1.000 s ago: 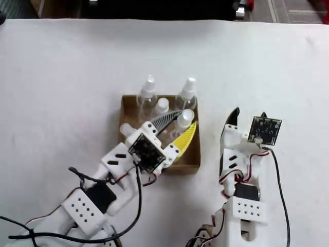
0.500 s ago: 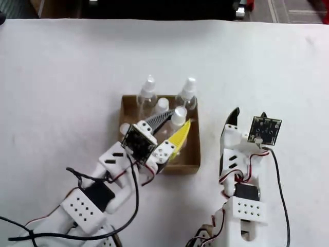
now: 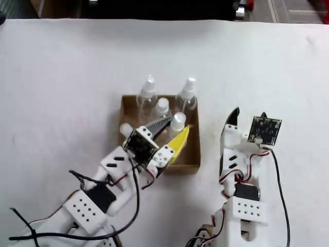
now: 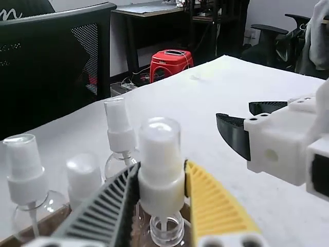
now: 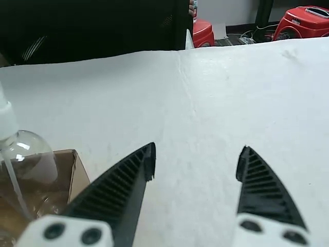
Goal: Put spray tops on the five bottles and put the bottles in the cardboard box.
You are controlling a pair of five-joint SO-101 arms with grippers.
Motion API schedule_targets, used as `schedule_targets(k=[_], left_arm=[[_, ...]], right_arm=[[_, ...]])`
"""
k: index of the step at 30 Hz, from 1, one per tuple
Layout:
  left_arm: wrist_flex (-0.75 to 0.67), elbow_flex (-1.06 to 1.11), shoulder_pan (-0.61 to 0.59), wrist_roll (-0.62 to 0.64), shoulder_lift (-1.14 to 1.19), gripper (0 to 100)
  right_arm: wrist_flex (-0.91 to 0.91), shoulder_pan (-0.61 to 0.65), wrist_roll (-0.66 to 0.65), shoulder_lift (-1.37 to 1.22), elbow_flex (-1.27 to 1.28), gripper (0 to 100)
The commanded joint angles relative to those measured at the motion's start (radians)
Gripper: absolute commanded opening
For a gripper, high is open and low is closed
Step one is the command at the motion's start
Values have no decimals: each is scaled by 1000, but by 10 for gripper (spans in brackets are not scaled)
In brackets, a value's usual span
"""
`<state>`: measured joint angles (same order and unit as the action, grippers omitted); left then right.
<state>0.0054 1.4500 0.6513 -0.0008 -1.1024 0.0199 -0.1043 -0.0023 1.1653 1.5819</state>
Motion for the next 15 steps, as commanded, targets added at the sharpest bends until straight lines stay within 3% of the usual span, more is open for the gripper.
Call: schedule_targets(k=[1,9,15], left_arm=[[-32,-11,-10,12,45,21],[-74,-97,-2,12,272,21],[-71,-101,-2,12,291,24]], right_arm=[[18,4,-11,4,-6,233],[18,2,-11,4,-6,233],[18,2,-11,4,-6,233]])
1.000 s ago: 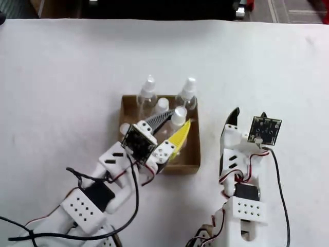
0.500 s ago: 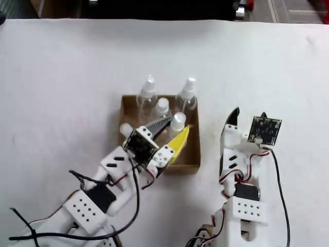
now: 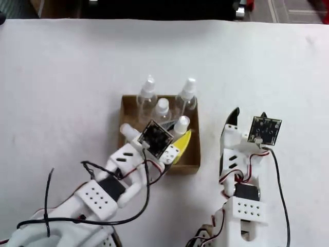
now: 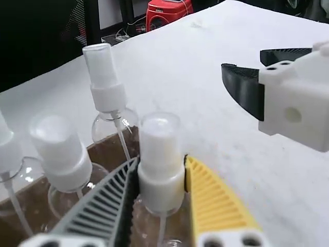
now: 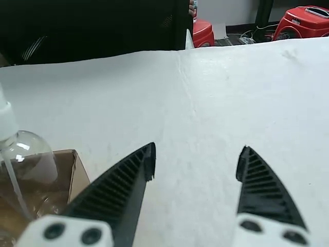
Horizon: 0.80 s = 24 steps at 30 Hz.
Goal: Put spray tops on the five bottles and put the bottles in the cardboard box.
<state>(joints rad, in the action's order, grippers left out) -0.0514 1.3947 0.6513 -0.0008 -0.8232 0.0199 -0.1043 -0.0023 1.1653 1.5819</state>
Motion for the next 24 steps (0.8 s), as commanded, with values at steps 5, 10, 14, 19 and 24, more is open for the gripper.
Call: schedule_targets(k=[5,10,14,19,24], left_arm=[[2,-43,-2,14,12,86],[157,-114,-2,34,12,120],[341,-233,-5,112,12,143],[466,-321,-8,163,12,194],[473,-338,-4,163,12,195]], right_arm=[[18,2,-11,4,-6,233],[18,1,-11,4,-6,233],[18,1,-11,4,-6,233],[18,1,-11,4,-6,233],[18,1,-11,4,-6,233]])
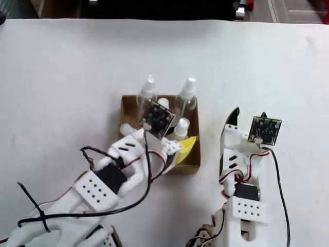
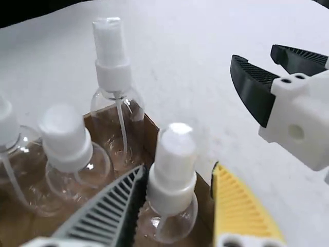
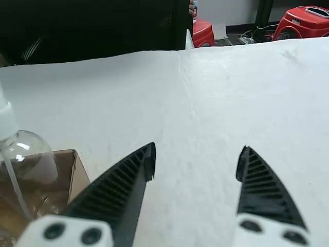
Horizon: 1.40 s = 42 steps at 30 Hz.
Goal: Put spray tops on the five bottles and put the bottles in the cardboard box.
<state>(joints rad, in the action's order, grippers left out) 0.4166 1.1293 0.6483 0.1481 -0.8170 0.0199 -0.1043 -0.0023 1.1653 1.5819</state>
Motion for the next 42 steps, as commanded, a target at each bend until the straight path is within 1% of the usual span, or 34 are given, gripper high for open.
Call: schedule_targets(k=[1,13,16,19,21,23,26,30,32,37,42], left_arm=[[2,-72,-1,14,5,195],[9,-123,-7,12,-4,193],[63,-132,-5,5,-87,192],[127,-135,-7,-68,-226,192],[146,-130,-19,-89,-309,192],[124,-104,-44,-91,-358,192],[63,-72,-73,-94,-363,192],[23,-72,-68,-94,-305,192],[-28,-71,-73,-94,-260,191],[-143,-72,-134,-94,-127,177],[-163,-72,-136,-107,-91,173]], right_arm=[[18,1,-11,4,-6,233],[21,2,-11,4,-6,233],[22,2,-11,4,-6,233],[22,2,-11,4,-6,233],[22,5,-11,4,-6,233],[22,5,-11,4,-6,233],[22,5,-11,4,-6,233],[22,5,-11,4,-6,233],[22,5,-11,4,-6,233],[22,5,-11,4,-6,233],[22,5,-11,4,-6,233]])
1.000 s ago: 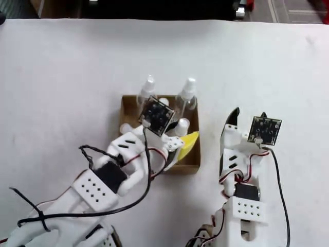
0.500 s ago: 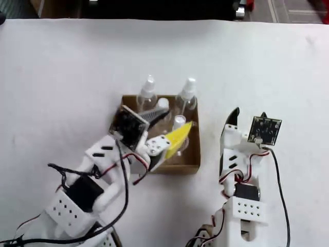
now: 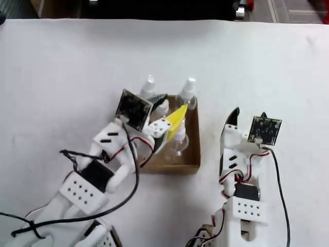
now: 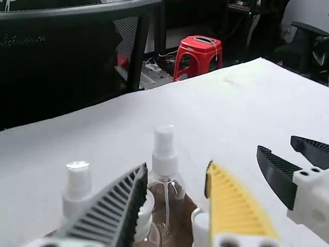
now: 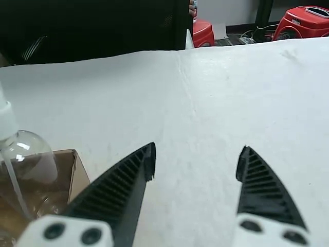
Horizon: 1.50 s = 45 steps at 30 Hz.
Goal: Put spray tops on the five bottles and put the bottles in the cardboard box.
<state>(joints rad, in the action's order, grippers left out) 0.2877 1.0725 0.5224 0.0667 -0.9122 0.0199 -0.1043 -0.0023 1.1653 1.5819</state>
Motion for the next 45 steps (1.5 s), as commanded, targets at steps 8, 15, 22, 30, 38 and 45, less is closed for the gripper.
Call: schedule_targets(k=[8,15,22,30,38,45], left_arm=[[-14,-8,-8,-68,12,173],[69,-8,28,-71,4,173],[120,-9,28,-71,4,173],[150,-14,42,-71,2,172],[141,-17,73,-71,2,172],[150,-41,65,-68,-5,172]], right_arm=[[22,5,-11,4,-6,233],[22,5,-11,4,-6,233],[22,2,-11,4,-6,233],[22,2,-11,4,-8,233],[22,2,-11,4,-8,233],[22,2,-11,4,-8,233]])
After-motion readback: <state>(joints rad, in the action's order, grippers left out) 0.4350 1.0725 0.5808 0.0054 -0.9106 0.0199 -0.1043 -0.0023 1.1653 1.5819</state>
